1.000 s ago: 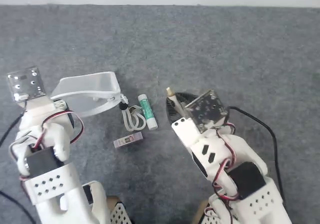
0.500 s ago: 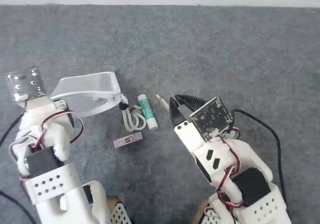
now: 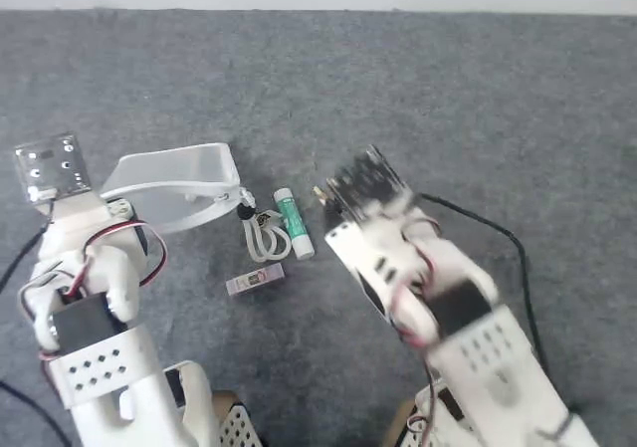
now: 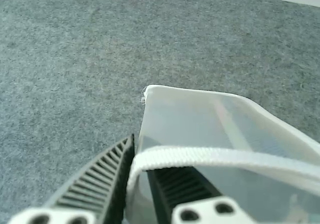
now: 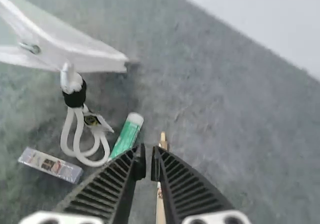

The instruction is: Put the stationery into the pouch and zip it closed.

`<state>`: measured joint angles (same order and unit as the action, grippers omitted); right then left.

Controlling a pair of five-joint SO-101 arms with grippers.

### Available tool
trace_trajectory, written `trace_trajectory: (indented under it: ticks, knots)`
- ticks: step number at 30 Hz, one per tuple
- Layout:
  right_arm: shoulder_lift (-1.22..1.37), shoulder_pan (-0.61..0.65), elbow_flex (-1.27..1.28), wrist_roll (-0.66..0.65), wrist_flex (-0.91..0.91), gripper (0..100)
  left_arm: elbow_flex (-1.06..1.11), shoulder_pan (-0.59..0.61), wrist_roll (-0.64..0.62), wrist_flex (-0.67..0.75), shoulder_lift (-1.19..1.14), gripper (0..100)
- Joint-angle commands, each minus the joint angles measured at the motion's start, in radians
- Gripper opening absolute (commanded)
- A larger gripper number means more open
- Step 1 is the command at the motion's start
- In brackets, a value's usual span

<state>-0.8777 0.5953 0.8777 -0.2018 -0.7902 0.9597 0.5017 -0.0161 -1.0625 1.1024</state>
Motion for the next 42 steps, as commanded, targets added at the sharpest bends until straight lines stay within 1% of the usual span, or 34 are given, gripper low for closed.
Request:
trace_trajectory:
  ticks: [1,4,9,13,22,25,29,33,37,42]
  knots:
    - [0.216,-0.001,-0.153,-0.012,0.021,2.2,-0.013,0.0,-0.009,0.028,0.003,1]
    - [0.369,-0.002,-0.235,-0.012,0.021,2.8,-0.013,0.0,-0.009,0.028,0.003,1]
    - [0.591,-0.031,-0.341,-0.012,0.019,10.3,-0.013,0.0,-0.009,0.028,0.003,1]
    - [0.737,-0.056,-0.434,-0.012,0.019,9.1,-0.013,0.0,-0.009,0.028,0.003,1]
    - [1.035,-0.062,-0.601,-0.031,0.019,9.1,-0.013,0.0,-0.006,0.028,0.003,1]
    - [1.095,-0.062,-0.631,-0.058,0.019,9.1,-0.013,0.0,-0.006,0.028,0.003,1]
    - [1.156,-0.064,-0.663,-0.06,0.019,8.9,-0.013,0.0,-0.006,0.028,0.003,1]
    - [1.196,-0.084,-0.695,-0.061,0.019,0.8,-0.013,0.002,-0.006,0.026,0.003,1]
    - [1.21,-0.105,-0.7,-0.106,0.019,0.5,-0.013,0.002,-0.006,0.026,0.003,1]
    - [1.153,-0.102,-0.703,-0.107,-0.077,0.6,-0.013,0.002,-0.006,0.026,0.003,1]
